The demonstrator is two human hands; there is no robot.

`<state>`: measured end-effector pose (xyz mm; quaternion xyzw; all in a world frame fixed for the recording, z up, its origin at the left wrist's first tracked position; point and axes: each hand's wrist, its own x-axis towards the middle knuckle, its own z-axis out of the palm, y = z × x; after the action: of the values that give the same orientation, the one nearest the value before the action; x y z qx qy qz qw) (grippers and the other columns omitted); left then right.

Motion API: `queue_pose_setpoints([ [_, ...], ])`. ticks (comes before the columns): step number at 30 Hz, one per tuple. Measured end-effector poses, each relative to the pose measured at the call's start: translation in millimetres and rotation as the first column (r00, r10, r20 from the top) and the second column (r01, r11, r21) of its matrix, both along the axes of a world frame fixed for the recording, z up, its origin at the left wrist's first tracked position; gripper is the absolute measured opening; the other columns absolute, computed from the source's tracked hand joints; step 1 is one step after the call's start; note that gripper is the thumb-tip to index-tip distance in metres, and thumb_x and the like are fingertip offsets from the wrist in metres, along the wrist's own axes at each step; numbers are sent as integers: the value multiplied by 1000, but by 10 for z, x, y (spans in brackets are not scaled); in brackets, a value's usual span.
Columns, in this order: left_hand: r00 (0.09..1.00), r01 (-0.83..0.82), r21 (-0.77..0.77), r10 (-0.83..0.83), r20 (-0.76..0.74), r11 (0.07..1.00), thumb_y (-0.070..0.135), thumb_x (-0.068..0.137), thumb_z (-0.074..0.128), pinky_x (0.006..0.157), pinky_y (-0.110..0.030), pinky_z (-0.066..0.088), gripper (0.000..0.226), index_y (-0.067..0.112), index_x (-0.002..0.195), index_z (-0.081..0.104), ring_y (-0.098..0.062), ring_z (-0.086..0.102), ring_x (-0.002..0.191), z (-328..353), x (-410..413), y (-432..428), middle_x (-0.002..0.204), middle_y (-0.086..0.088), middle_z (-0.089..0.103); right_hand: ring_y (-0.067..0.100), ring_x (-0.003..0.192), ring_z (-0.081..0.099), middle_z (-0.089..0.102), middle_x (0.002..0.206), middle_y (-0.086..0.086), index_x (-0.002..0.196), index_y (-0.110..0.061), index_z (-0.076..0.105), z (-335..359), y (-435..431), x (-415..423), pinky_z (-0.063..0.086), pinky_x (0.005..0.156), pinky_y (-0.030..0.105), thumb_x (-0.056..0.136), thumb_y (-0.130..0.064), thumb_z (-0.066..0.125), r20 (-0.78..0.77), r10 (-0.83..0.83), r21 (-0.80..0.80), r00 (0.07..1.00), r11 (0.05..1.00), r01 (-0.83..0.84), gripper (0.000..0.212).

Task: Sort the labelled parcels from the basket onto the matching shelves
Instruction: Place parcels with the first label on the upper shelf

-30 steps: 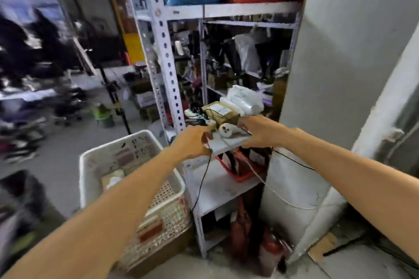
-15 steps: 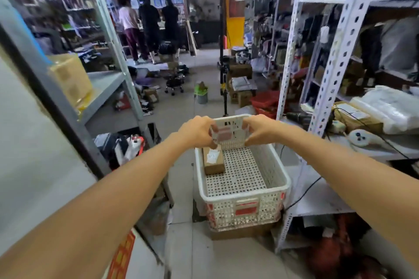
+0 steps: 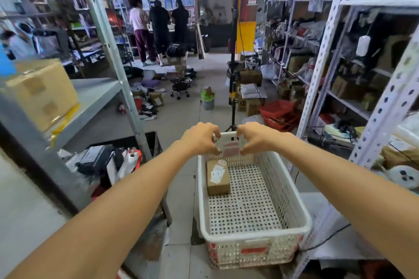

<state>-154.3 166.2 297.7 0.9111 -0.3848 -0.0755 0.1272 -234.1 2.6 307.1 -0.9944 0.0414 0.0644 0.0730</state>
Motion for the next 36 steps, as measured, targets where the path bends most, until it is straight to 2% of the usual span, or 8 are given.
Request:
queue_pose_setpoints([
  [3,1000,-19,9,19,3,1000,32,73,79,83,-40,54,50,21,118,60,-19,62,96,-69,323,-272,108,1,65,26,97,55,58,109,12,117,-6,54,-83,-293,390,50,77,36,76,-31,74,-8,38,-25,999,999,-39,52],
  [8,997,-68,96,71,-31,993,34,73,78,81,-36,53,49,23,117,59,-19,62,96,-290,792,-594,106,3,65,25,95,54,53,109,11,115,-10,51,-327,-676,903,51,82,42,74,-30,72,-82,109,-31,991,993,-112,50],
  [15,979,-150,171,170,-113,974,33,74,78,85,-39,53,51,20,119,58,-22,63,97,-740,1244,-901,111,-1,66,23,87,54,49,101,6,105,-15,48,-697,-1134,1448,50,73,37,75,-29,71,-171,168,0,971,985,-171,41],
  [23,957,-151,219,198,-212,964,33,75,76,86,-39,53,53,20,122,57,-21,62,100,-1476,1650,-1147,112,0,65,27,103,57,57,116,10,119,-12,51,-1526,-1429,1909,53,86,43,70,-29,66,-246,147,78,958,988,-132,54],
  [27,929,-106,294,200,-311,950,32,77,75,82,-35,51,53,20,124,54,-23,60,104,-1959,1804,-1187,115,-2,63,29,108,52,53,120,13,122,-9,48,-1982,-1490,2131,49,88,40,76,-27,66,-302,99,108,948,992,-69,52],
  [30,905,-70,335,201,-375,940,31,78,73,78,-33,48,55,19,127,52,-23,59,105,-2367,1985,-1209,119,-3,62,33,119,45,49,130,16,127,-9,46,-2394,-1483,2272,44,98,42,77,-30,66,-359,62,107,931,994,-25,58],
  [33,896,-52,335,192,-400,941,26,81,69,86,-36,49,58,17,133,48,-26,56,112,-2744,2236,-1267,127,-5,58,36,130,36,40,140,19,141,-9,34,-2803,-1465,2424,36,106,44,82,-33,64,-417,20,116,909,993,32,70],
  [36,889,-61,334,203,-410,941,23,84,68,91,-41,49,58,16,136,43,-28,55,115,-3118,2519,-1376,131,-8,54,37,128,36,40,135,18,141,-7,30,-3140,-1459,2622,37,101,42,84,-31,63,-430,-33,153,902,982,109,70],
])
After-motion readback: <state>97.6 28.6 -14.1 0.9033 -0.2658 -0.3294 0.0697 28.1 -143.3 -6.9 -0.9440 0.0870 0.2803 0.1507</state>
